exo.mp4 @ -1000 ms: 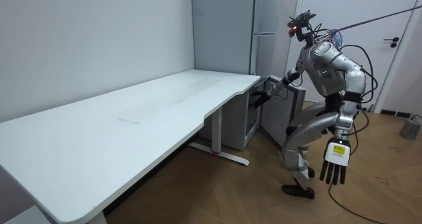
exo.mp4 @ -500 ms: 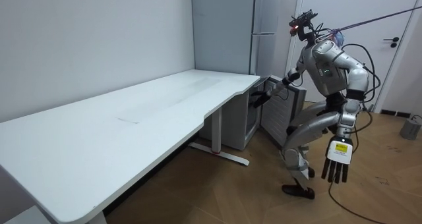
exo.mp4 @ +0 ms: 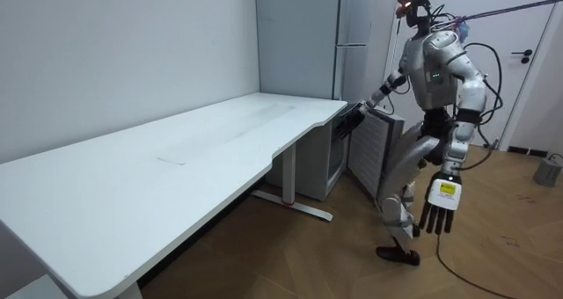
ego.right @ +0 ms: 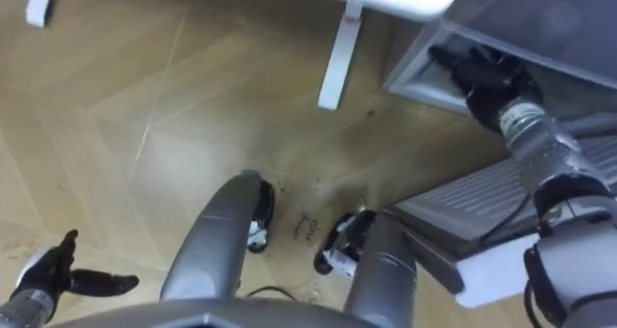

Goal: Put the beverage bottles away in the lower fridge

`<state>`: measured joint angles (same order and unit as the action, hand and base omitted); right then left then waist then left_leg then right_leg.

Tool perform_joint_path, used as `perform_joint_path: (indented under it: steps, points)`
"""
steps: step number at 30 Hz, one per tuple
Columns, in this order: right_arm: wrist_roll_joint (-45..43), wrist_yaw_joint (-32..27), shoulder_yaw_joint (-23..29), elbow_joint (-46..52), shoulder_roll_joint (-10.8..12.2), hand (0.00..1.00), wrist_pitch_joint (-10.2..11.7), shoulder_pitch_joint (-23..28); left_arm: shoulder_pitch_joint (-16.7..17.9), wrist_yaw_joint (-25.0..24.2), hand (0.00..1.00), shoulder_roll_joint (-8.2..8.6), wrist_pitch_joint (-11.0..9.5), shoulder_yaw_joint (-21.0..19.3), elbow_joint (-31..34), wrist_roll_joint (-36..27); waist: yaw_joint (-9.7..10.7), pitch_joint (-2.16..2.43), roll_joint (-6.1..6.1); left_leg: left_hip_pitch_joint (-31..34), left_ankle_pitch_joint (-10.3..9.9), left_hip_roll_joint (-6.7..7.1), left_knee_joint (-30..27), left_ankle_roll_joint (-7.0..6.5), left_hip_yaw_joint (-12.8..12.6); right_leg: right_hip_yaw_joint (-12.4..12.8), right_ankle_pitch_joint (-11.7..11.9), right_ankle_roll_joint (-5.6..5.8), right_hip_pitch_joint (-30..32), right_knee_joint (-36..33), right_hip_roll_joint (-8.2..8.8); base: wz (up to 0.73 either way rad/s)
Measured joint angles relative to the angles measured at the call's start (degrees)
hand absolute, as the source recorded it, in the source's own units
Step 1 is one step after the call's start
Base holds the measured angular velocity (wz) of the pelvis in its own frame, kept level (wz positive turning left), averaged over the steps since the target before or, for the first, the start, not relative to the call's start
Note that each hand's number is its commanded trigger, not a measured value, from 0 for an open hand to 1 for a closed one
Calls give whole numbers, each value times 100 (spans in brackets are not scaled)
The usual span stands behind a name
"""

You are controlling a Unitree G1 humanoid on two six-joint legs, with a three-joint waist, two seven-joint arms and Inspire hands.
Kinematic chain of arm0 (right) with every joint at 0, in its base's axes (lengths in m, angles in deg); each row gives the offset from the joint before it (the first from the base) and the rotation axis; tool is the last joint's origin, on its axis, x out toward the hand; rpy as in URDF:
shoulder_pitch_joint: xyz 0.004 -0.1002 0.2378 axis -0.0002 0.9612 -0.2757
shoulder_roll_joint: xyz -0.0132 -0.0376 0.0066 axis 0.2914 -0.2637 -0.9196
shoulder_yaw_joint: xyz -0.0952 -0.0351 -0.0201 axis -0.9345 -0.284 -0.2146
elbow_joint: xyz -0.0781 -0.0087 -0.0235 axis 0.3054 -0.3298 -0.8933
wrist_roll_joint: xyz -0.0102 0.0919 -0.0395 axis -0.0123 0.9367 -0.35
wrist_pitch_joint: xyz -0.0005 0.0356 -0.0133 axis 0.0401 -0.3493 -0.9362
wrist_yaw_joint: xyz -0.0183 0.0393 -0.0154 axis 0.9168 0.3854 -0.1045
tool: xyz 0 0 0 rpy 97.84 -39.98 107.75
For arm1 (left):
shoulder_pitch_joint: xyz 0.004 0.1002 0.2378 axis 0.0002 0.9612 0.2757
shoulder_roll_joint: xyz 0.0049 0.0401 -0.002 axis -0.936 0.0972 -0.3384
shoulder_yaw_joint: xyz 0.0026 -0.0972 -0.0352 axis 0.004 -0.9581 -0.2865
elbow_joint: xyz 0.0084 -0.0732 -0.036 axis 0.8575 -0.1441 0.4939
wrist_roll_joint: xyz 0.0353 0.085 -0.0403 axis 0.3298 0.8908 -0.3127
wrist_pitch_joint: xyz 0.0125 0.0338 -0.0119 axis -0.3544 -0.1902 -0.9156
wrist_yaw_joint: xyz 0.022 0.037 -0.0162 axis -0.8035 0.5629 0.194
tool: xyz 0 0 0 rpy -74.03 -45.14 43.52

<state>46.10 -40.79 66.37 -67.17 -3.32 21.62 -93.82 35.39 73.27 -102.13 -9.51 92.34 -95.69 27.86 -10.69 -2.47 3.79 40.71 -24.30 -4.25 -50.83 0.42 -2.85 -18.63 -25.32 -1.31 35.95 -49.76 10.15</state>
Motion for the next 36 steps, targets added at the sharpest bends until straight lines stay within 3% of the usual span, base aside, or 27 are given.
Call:
perform_joint_path:
  steps: [3, 4, 5, 8, 12, 15, 18, 21, 24, 26, 30, 32, 36]
  points:
    - [-585, 54, 89, 367, 30, 0, 6, 541, -43, 151, 0, 238, -78, -111, -188, -31, 157, 50, 21, -668, 37, -12, 455, -44, -103, 35, 203, 119, -640, 575, -112, -17]
    - [-802, 44, 152, 572, 46, 0, 6, 761, -45, 215, 0, 333, -112, -112, -257, -41, 242, 107, 64, -894, 69, -2, 663, -70, -186, 85, 271, 167, -825, 763, -129, -21]
    - [-1052, 32, 286, 793, 79, 0, 6, 956, -55, 251, 0, 413, -128, -113, -318, -63, 305, 133, 77, -1131, 105, -2, 857, -85, -249, 128, 361, 199, -1033, 977, -170, -23]
    - [-2004, -48, 675, 1342, 113, 0, 42, 1459, -122, 364, 0, 623, -256, -144, -563, -12, 580, 178, 87, -1775, 256, 11, 1429, -111, -351, 167, 612, 271, -1634, 1545, -243, -15]
    - [-3226, -361, 1036, 2233, 116, 0, 24, 2107, -99, 492, 0, 801, -359, -266, -708, 29, 734, 187, 124, -2543, 452, 84, 2128, -123, -627, 352, 850, 334, -2212, 2129, -307, -32]
    - [-4279, -529, 1304, 3201, 117, 0, -46, 2553, -68, 601, 0, 908, -466, -527, -771, 132, 970, 194, 185, -2944, 568, 126, 2520, -111, -779, 486, 944, 342, -2448, 2352, -328, -24]
    - [-5041, -948, 1800, 4011, 179, 0, 53, 2866, -46, 756, 0, 1060, -559, -646, -940, 196, 1127, 194, 177, -3330, 617, 103, 2776, -87, -877, 592, 1050, 358, -2794, 2657, -429, -20]
    - [-5408, -1529, 2254, 4594, 354, 0, 196, 3163, 46, 797, 0, 1120, -572, -712, -910, 281, 1207, 213, 181, -3735, 679, 89, 3113, -56, -971, 662, 1170, 361, -3148, 2967, -513, -17]
    - [-5927, -2081, 2537, 4969, 562, 0, 553, 3439, 71, 933, 0, 1248, -600, -827, -910, 499, 1246, 210, 145, -3996, 705, 94, 3309, -42, -1004, 751, 1237, 355, -3358, 3146, -574, -20]
    - [-6047, -2522, 2805, 5081, 822, 0, 788, 3629, 81, 954, 0, 1278, -605, -827, -909, 539, 1317, 214, 113, -4137, 735, 95, 3436, -33, -999, 743, 1289, 363, -3517, 3298, -607, -2]
    - [-6290, -3301, 3068, 5063, 1236, 0, 923, 3800, 76, 978, 0, 1386, -603, -873, -908, 733, 1405, 272, 1, -4182, 737, 96, 3454, -33, -1010, 787, 1334, 368, -3539, 3430, -635, -7]
    - [-6406, -3664, 3098, 4886, 1496, 0, 1024, 3999, 100, 989, 0, 1524, -603, -1036, -907, 808, 1427, 269, -89, -4355, 742, 108, 3545, -33, -1021, 875, 1336, 371, -3667, 3495, -656, -17]
    - [-6407, -3909, 2968, 4355, 1694, 0, 1037, 4140, 105, 1014, 0, 1567, -604, -1060, -927, 819, 1378, 282, -166, -4536, 755, 110, 3709, -15, -1124, 1070, 1336, 372, -3705, 3514, -701, -28]
